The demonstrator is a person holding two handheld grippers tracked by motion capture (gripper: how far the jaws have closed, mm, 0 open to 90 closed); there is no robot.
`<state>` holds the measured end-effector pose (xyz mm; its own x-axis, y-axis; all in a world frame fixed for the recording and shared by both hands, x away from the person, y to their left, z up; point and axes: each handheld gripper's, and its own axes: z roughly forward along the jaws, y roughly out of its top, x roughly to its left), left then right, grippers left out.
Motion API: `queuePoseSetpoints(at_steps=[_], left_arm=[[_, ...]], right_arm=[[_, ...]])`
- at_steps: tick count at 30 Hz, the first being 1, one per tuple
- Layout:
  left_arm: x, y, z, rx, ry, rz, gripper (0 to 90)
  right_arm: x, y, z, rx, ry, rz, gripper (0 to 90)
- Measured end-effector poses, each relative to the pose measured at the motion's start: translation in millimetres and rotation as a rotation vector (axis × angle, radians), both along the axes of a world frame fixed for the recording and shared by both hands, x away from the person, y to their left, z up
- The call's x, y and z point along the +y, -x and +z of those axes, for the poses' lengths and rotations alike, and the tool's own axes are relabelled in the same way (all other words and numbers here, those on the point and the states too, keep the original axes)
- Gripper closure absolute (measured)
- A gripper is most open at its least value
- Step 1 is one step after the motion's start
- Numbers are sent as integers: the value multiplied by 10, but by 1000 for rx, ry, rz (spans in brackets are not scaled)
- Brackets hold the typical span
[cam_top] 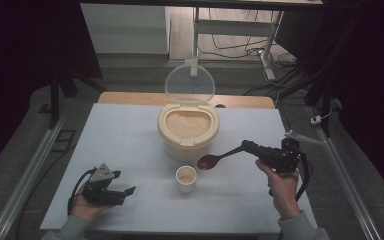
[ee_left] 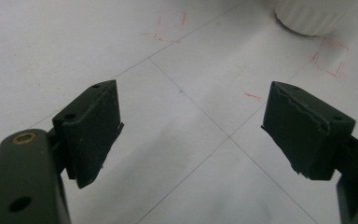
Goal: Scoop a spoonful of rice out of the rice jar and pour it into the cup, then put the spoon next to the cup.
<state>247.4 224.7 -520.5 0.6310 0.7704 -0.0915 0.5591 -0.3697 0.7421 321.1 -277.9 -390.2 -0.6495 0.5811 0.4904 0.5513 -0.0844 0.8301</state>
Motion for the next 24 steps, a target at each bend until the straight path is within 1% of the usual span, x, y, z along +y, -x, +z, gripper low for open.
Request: queuePoseSetpoints(at_steps=[5, 7, 9, 11, 13, 15, 21, 24], left_arm=[[0, 2, 5, -2, 0, 2, 188], [1, 3, 6, -3, 1, 2, 188], [-2, 2, 6, -3, 0, 3, 189], [-3, 1, 6, -3, -2, 1, 188], [-3, 0, 4, -1, -3, 2, 188], [-3, 1, 4, -1, -2, 2, 188], [-4, 2, 4, -1, -3, 1, 188], [-7, 3, 4, 0, -3, 0, 188]], right_arm=[[-87, 3, 53, 6, 62, 27, 828], [-93, -7, 50, 24, 82, 59, 828], [-81, -24, 32, 54, 109, 100, 828], [-46, -41, 5, 84, 138, 150, 828], [1, -46, -21, 98, 180, 185, 828], [55, -59, -53, 117, 210, 223, 827], [229, -126, -158, 172, 268, 314, 827], [312, -173, -208, 194, 301, 344, 827]])
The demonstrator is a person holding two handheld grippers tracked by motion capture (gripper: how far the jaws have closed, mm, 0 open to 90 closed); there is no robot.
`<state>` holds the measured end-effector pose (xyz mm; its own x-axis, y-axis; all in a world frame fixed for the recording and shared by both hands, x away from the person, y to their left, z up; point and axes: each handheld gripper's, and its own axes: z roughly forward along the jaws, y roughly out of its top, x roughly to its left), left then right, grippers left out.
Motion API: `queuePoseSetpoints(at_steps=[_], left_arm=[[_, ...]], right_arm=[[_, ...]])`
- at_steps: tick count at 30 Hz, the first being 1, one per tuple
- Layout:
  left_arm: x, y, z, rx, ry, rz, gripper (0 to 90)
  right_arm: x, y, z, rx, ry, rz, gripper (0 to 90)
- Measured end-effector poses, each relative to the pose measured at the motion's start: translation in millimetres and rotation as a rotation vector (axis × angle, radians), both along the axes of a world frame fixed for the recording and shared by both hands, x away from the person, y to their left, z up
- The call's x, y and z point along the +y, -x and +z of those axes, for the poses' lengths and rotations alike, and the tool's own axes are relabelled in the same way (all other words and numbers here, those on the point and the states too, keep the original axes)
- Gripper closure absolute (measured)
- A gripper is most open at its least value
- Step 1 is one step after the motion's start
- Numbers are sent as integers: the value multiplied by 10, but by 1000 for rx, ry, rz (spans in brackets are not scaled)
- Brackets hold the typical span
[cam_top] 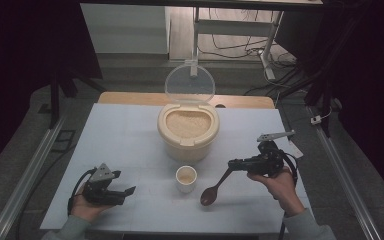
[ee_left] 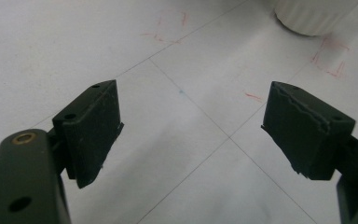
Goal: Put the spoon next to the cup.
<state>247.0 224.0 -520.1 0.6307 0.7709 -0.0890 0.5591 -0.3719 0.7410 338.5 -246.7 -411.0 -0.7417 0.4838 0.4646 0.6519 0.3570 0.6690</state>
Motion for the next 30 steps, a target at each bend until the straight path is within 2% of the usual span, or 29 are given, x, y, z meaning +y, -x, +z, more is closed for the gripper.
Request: queuePoseSetpoints(at_steps=[7, 13, 16, 22, 27, 30], left_arm=[[1, -4, -5, 2, -1, 0, 188], [-1, -2, -6, 2, -3, -1, 188], [0, -2, -6, 2, -2, -1, 188], [-2, -4, -9, 3, -3, -2, 188], [-5, -4, -10, 4, -6, -3, 188], [-6, -5, -12, 5, -6, -3, 188]], right_arm=[[166, -137, -131, 45, 67, 43, 826], [233, -291, -225, 86, 59, 24, 805], [252, -358, -298, 74, 73, -14, 780], [234, -411, -480, 10, 58, -83, 730], [207, -430, -639, -16, 40, -135, 700], [205, -444, -726, -32, 60, -164, 666]])
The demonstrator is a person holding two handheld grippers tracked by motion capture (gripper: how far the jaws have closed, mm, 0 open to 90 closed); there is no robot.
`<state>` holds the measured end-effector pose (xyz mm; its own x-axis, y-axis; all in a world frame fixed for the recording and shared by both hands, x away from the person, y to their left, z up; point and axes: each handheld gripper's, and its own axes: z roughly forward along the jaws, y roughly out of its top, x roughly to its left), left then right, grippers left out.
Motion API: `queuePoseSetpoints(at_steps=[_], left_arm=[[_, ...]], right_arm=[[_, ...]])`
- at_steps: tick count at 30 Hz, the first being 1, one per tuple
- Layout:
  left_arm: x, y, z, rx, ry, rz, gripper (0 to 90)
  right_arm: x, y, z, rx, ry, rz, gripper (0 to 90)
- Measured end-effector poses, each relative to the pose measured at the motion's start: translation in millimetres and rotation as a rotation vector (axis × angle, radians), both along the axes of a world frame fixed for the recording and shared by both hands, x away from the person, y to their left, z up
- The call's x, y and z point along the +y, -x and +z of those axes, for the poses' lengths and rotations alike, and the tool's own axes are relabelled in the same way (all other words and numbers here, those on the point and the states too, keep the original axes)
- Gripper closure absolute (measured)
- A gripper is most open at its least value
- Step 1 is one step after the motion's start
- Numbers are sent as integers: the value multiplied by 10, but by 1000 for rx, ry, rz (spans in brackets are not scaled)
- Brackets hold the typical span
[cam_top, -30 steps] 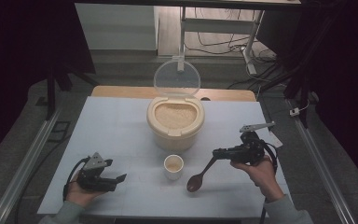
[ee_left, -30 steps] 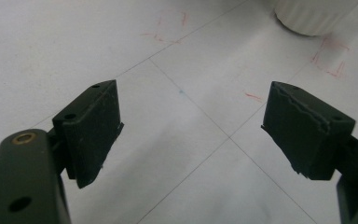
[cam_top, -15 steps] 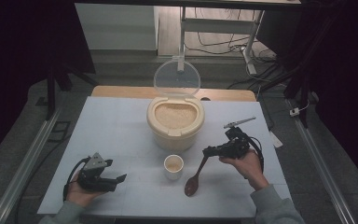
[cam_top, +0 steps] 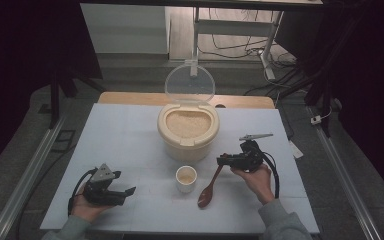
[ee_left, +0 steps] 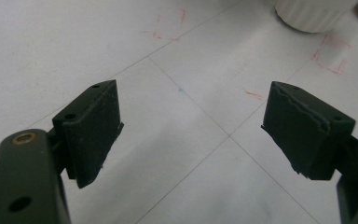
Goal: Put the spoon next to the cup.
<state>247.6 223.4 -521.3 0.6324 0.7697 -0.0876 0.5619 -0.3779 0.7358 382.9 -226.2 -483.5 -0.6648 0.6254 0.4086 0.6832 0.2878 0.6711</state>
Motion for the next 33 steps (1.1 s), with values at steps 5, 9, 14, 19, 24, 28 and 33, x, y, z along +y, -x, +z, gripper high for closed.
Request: queuePoseSetpoints(at_steps=[5, 9, 14, 19, 24, 28, 33], left_arm=[[0, 1, -1, 0, 0, -1, 188], [-1, 0, -3, 1, 0, -2, 188], [-2, 1, -2, 1, -2, -3, 188], [-3, 3, -3, 1, -2, -3, 188], [-2, 4, -2, 0, -2, -3, 188], [3, 5, -1, -2, 0, -2, 188], [13, 4, 0, -4, 3, 0, 188]], right_arm=[[-7, -21, -133, -24, 25, -33, 624], [9, -20, -195, -52, 64, -49, 591], [51, -9, -251, -91, 133, -64, 550], [83, -10, -305, -109, 174, -74, 506], [127, 8, -330, -146, 239, -79, 434], [88, 26, -304, -174, 201, -120, 393], [-74, 143, -176, -227, 150, -133, 398]])
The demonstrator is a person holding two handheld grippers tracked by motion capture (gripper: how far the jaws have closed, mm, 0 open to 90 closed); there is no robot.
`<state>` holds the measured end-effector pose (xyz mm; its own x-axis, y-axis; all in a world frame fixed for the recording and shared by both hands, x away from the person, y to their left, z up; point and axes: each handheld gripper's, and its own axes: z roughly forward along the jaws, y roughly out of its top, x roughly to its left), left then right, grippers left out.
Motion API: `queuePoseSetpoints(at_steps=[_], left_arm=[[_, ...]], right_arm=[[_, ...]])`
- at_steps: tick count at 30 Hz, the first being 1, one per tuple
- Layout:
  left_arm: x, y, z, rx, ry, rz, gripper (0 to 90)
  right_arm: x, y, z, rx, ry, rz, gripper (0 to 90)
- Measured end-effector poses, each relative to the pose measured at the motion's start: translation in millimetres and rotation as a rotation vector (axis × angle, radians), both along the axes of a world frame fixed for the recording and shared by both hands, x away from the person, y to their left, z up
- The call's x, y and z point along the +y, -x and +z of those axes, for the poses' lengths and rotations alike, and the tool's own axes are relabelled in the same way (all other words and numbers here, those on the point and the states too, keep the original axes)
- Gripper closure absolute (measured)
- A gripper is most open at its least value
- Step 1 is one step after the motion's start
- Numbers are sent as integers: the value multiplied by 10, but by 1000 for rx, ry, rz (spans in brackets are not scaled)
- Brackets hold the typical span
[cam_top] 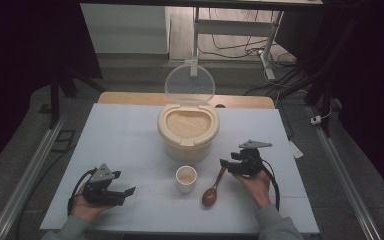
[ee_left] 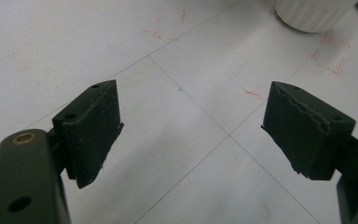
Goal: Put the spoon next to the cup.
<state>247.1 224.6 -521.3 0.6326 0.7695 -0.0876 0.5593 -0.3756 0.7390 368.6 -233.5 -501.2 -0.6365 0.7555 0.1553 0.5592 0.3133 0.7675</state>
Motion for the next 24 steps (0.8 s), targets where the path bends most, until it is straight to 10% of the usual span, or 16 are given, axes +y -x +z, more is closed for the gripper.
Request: queuePoseSetpoints(at_steps=[13, 24], left_arm=[[8, 4, 9, -8, 5, 3, 188], [15, 10, 21, -19, 9, 5, 188]], right_arm=[[-426, 567, 175, -100, -4, 130, 419], [-607, 739, 190, -131, 14, 168, 422]])
